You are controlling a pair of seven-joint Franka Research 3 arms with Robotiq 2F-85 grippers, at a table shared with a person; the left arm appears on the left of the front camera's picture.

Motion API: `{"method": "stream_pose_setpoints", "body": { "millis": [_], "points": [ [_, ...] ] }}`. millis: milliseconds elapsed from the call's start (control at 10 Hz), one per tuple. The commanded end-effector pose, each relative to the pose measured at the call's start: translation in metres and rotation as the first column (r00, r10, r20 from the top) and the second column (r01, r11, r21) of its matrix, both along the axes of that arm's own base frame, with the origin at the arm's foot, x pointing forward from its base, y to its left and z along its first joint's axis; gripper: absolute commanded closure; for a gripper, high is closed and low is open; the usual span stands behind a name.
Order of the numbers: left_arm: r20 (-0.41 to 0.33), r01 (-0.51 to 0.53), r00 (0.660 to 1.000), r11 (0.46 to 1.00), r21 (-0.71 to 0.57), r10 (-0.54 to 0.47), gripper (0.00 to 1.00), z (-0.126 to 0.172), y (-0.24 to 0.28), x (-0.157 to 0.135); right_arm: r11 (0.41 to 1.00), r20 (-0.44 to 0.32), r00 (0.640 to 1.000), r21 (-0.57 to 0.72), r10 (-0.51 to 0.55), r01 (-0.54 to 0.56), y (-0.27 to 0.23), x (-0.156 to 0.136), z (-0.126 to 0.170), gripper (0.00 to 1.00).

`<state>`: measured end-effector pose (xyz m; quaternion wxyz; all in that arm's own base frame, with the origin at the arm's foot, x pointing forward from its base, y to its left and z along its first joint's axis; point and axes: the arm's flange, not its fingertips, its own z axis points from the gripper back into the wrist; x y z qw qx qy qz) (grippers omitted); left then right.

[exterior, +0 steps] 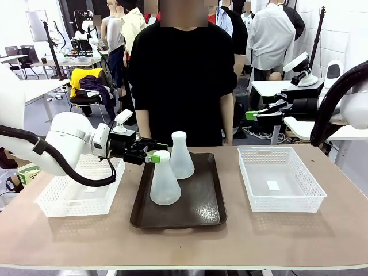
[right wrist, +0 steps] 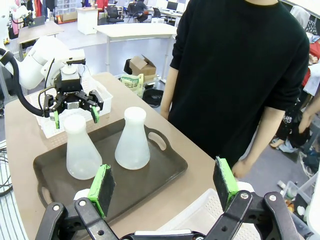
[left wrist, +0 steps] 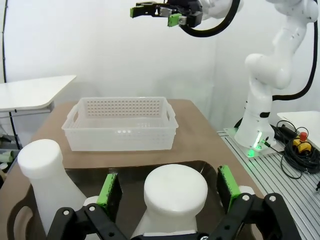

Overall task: Prepare the laboratory tools.
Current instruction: Place the picked Big flask upright in the Handle tray as directed by the person.

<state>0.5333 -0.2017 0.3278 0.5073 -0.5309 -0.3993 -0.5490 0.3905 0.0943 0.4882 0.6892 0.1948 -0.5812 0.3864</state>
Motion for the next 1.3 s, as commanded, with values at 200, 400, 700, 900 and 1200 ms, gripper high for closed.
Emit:
{"method": "stream_pose_setpoints", "body": {
  "millis": [200,400,700,900,1200],
  "points": [
    [0.012,0.008,1.0,1.0,-0.006,-0.007,0.0,0.0005,-0.0019,0.0,1.0,-0.009,1.0,0.015,0.003,-0.003,0.0003,-0.0009,-0.0022,0.0],
    [0.012,0.008,1.0,1.0,-0.006,-0.007,0.0,0.0005,-0.0019,0.0,1.0,-0.009,1.0,0.015,0.003,-0.003,0.0003,-0.0009,-0.0022,0.0],
    [0.012,0.008,1.0,1.0,-0.006,-0.007,0.0,0.0005,-0.0019,0.0,1.0,-0.009,1.0,0.015,0.003,-0.003,0.0003,-0.0009,-0.0022,0.0],
    [0.012,0.008,1.0,1.0,-0.006,-0.007,0.0,0.0005,-0.0019,0.0,1.0,-0.009,1.0,0.015,0.003,-0.003,0.0003,-0.0009,-0.0022,0.0],
    [0.012,0.008,1.0,1.0,-0.006,-0.007,0.0,0.0005,-0.0019,0.0,1.0,-0.009,1.0,0.015,0.003,-0.003,0.0003,-0.0009,-0.0022,0.0]
  ]
}}
